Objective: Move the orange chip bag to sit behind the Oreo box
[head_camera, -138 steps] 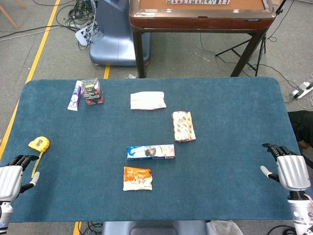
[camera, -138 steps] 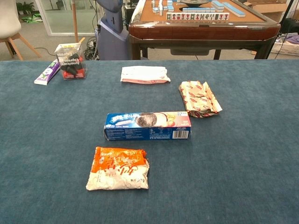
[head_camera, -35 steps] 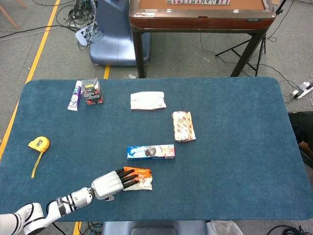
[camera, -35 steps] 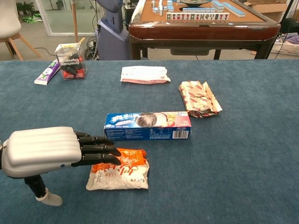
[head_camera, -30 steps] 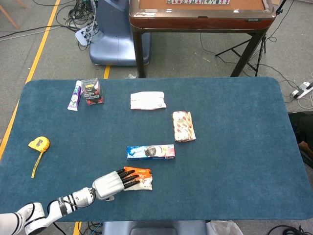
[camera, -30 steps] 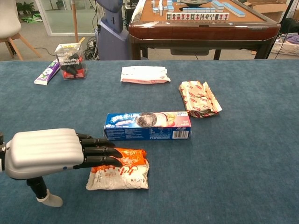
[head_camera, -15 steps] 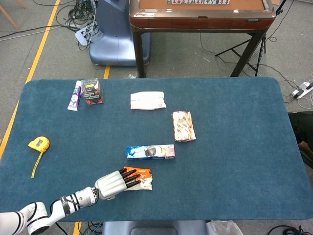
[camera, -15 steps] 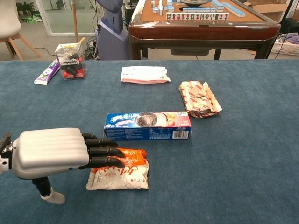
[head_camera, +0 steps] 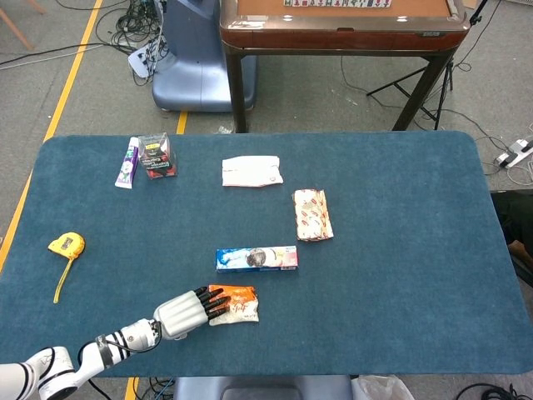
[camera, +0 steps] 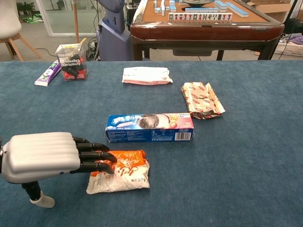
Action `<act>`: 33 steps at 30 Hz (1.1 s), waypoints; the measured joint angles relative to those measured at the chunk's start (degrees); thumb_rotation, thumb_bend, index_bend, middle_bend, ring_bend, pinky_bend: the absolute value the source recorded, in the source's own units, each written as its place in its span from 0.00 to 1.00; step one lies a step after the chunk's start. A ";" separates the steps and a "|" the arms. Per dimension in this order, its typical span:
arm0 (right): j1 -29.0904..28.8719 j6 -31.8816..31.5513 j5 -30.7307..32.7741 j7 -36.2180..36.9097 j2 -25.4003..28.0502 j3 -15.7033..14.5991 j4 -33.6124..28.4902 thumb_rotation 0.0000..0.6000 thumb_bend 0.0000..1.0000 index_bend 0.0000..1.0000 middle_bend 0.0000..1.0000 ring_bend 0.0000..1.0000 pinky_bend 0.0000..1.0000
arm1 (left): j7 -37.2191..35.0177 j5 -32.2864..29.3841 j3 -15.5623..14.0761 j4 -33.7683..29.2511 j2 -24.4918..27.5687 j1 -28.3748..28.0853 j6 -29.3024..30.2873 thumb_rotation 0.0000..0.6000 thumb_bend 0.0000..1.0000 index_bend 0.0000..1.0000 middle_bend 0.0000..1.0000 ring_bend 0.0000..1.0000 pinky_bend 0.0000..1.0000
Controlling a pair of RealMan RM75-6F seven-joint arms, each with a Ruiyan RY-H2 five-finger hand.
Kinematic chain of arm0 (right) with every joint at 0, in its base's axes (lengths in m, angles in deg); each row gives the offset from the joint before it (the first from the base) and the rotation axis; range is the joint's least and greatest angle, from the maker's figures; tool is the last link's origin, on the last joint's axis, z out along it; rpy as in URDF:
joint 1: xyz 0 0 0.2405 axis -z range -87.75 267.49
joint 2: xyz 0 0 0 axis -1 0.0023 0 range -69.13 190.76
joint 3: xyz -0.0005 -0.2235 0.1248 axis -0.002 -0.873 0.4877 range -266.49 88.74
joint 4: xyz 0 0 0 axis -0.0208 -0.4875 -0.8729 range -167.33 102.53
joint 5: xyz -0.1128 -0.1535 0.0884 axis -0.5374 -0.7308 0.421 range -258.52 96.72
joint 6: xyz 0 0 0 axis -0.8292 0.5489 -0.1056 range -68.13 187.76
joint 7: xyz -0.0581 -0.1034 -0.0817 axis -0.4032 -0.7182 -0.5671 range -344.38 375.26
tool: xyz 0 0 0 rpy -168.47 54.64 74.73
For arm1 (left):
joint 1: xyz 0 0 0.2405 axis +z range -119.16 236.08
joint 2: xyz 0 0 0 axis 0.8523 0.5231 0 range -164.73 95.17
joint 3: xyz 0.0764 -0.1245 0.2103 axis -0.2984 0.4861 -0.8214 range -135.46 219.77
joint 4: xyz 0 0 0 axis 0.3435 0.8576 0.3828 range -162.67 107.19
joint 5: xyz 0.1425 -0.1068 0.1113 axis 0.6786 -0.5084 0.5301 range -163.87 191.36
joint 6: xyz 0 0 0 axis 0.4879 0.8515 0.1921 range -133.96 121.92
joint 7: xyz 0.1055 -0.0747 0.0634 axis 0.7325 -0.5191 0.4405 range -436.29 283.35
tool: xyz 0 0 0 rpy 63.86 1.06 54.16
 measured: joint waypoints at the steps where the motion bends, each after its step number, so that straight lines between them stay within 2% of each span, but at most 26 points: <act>1: 0.02 0.03 0.02 0.10 0.02 0.01 0.01 1.00 0.00 0.32 0.40 0.34 0.49 | 0.12 -0.03 -0.06 0.00 0.09 0.02 -0.01 1.00 0.04 0.13 0.05 0.00 0.20; 21: -0.08 0.65 0.05 0.14 -0.02 0.01 0.01 1.00 0.00 0.32 0.40 0.34 0.49 | 2.24 -1.91 -1.97 0.69 4.23 1.88 -0.08 1.00 0.04 0.14 0.05 0.00 0.20; 33: -0.05 0.63 -0.08 -0.02 -0.14 -0.04 -0.03 1.00 0.00 0.32 0.40 0.34 0.49 | 4.79 -4.42 -1.78 0.75 6.58 3.40 -0.25 1.00 0.04 0.14 0.05 0.00 0.20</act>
